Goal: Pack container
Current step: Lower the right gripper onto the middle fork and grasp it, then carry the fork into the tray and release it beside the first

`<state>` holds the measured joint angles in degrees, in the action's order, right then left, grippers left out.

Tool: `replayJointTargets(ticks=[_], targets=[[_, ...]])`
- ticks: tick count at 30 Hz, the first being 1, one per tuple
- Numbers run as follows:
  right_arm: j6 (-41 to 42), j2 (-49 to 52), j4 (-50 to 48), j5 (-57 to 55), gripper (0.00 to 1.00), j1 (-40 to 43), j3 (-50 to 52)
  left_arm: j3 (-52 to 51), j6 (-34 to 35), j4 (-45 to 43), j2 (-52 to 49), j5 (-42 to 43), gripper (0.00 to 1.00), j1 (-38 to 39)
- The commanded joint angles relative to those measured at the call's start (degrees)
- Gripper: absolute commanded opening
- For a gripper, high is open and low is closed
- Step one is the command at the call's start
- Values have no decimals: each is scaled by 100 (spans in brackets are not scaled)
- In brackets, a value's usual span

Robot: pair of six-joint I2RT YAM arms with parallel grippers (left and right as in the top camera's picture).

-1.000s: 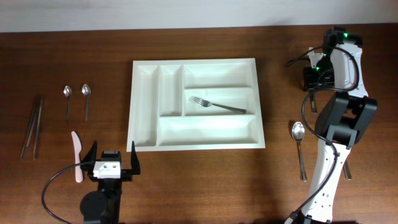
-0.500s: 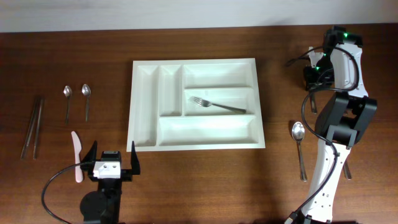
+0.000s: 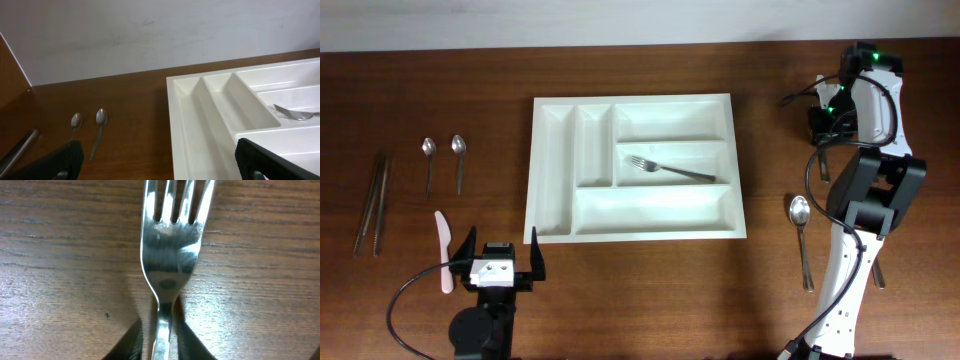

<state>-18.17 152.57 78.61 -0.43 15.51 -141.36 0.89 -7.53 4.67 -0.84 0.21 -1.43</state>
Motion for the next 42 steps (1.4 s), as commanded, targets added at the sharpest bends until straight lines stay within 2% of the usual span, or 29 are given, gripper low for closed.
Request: replayJointTargets(ticks=[1, 4, 11, 17, 20, 23, 32, 42], targets=[[39, 83, -70, -179, 11, 26, 120, -37, -74, 4, 44, -17, 99, -24], [39, 83, -107, -179, 8, 26, 120, -37, -76, 4, 44, -17, 99, -24], [39, 81, -111, -179, 17, 26, 120, -37, -76, 4, 44, -17, 99, -22], [37, 79, -59, -177, 16, 13, -81, -37, -74, 4, 44, -17, 99, -24], [-170, 79, 70, -177, 12, -48, -271, -37, -76, 4, 44, -17, 99, -22], [-284, 79, 129, -177, 4, -131, -385, -37, -76, 4, 44, -17, 99, -22], [-289, 79, 225, -177, 4, -354, -608, -37, -74, 4, 44, -17, 99, -22], [-1659, -310, 970, 1191, 4, -739, -1681, -37, -76, 4, 44, -17, 99, -24]])
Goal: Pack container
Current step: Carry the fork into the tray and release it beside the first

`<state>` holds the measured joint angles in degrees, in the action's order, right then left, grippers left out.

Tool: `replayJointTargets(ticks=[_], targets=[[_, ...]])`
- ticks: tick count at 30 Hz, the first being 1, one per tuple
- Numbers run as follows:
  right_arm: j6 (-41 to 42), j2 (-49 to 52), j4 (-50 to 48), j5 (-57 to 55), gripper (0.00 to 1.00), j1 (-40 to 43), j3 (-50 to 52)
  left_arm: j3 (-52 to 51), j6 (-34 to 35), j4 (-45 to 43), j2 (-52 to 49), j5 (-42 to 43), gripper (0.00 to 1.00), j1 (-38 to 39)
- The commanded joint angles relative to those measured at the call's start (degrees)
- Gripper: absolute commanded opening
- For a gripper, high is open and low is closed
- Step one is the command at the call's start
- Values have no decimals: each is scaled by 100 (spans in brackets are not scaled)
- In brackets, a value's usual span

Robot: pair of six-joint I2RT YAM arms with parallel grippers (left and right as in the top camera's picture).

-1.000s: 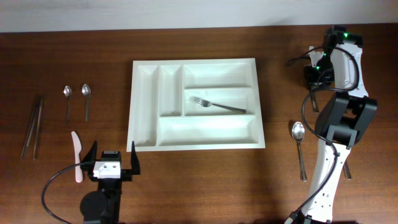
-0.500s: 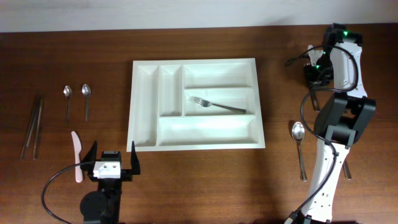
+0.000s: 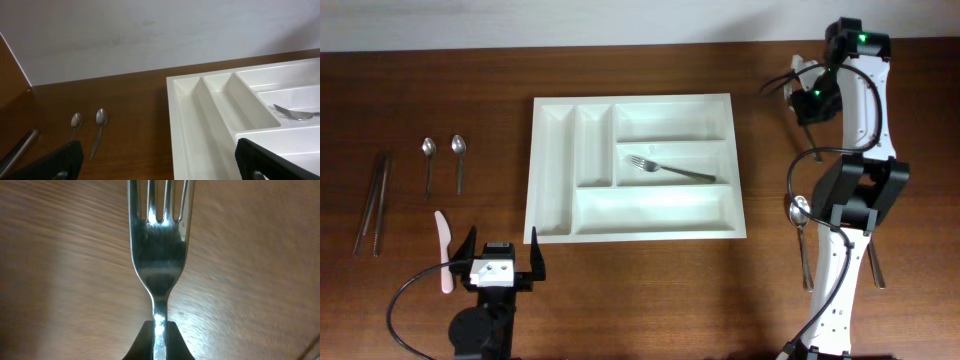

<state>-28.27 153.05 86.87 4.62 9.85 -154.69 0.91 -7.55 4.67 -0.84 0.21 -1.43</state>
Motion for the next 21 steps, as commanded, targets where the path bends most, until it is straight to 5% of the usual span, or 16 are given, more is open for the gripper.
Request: replayJointTargets(ticks=[1, 10, 21], targets=[[-835, -431, 251, 844, 4, -221, -417, -39, -72, 4, 44, -17, 99, -24], [-1779, -933, 1049, 1147, 4, -957, -549, -39, -72, 4, 44, -17, 99, -24], [-1497, -938, 1049, 863, 4, -2361, -549, -39, -74, 4, 44, -17, 99, -22]])
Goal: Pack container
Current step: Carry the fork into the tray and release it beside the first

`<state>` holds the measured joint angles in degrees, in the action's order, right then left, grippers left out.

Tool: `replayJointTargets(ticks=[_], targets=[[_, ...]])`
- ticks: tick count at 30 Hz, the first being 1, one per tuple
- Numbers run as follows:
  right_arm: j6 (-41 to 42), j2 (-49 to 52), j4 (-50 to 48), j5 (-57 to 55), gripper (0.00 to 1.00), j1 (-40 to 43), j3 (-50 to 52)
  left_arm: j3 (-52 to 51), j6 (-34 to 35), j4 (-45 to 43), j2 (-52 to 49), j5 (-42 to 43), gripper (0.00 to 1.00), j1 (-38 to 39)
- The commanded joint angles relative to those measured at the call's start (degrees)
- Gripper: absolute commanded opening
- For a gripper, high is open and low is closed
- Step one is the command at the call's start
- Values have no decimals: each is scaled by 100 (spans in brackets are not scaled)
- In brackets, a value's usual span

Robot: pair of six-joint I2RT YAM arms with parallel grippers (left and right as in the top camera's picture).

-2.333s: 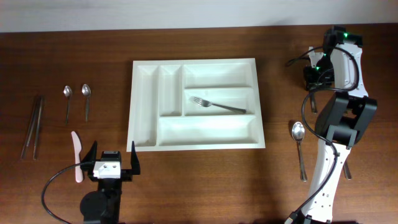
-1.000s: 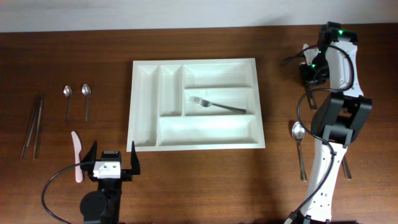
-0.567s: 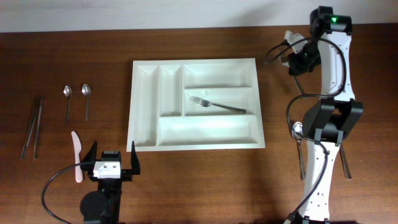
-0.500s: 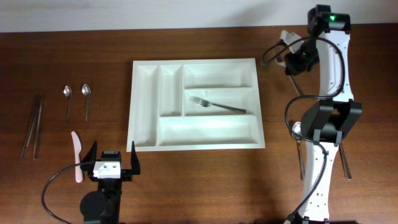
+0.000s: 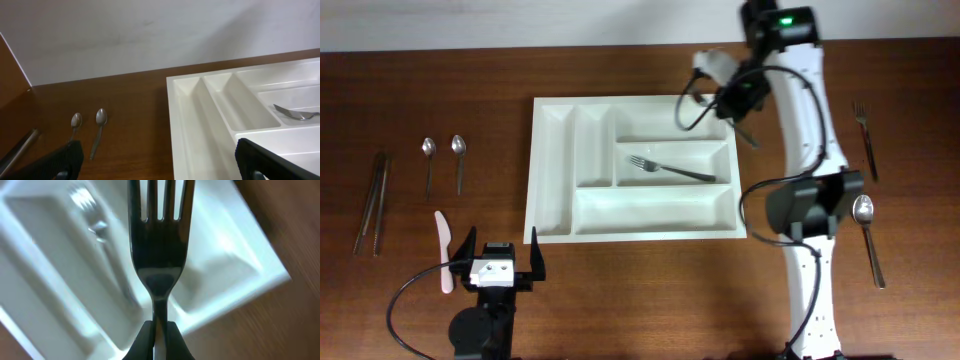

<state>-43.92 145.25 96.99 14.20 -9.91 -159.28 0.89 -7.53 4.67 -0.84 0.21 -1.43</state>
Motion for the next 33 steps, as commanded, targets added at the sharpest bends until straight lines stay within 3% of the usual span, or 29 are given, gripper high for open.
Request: replayJointTargets(ticks=[1, 9, 21, 33], targets=[[122, -164, 37, -98, 4, -494, -90, -37, -76, 4, 44, -17, 99, -22], [240, -363, 37, -245, 4, -1200, 31, -37, -74, 4, 44, -17, 99, -22], [223, -566, 37, 22, 5, -1296, 275, -37, -74, 4, 44, -17, 99, -24], [-990, -566, 35, 22, 8, -1145, 588, -37, -76, 4, 44, -17, 99, -24]])
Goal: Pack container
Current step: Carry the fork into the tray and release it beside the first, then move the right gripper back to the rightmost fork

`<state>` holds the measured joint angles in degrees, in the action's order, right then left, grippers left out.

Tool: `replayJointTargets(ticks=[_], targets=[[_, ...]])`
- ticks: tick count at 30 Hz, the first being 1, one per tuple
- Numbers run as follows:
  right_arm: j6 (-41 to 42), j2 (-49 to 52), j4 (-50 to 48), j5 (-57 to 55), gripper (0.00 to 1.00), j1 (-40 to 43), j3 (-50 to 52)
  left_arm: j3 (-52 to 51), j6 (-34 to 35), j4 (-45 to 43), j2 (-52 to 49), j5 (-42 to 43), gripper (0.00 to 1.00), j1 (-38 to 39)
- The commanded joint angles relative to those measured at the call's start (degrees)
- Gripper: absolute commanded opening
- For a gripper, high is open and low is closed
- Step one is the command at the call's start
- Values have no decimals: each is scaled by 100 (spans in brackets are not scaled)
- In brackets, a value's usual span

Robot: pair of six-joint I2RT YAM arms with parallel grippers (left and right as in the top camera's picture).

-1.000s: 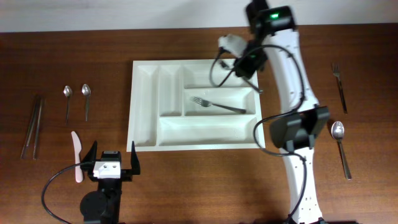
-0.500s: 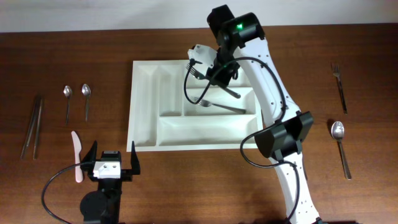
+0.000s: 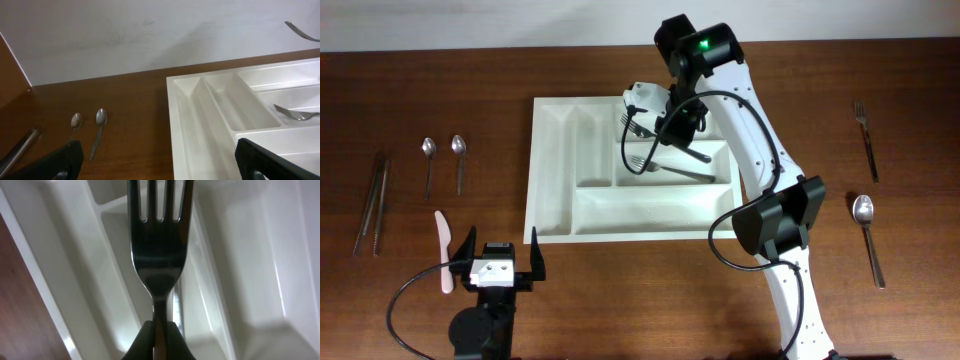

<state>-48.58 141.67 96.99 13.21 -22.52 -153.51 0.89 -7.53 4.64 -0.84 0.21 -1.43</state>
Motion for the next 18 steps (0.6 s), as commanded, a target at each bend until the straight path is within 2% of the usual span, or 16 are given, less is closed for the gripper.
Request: replayJointTargets(ticks=[1, 11, 17, 18], targets=[[-597, -208, 35, 118, 9, 142, 11, -37, -76, 7, 44, -17, 99, -24], [-1550, -208, 35, 120, 13, 466, 11, -37, -76, 7, 44, -17, 99, -24], [-1572, -208, 35, 118, 14, 503, 9, -37, -76, 7, 44, -17, 99, -24], [-1569, -208, 35, 118, 18, 503, 9, -37, -74, 7, 44, -17, 99, -22]])
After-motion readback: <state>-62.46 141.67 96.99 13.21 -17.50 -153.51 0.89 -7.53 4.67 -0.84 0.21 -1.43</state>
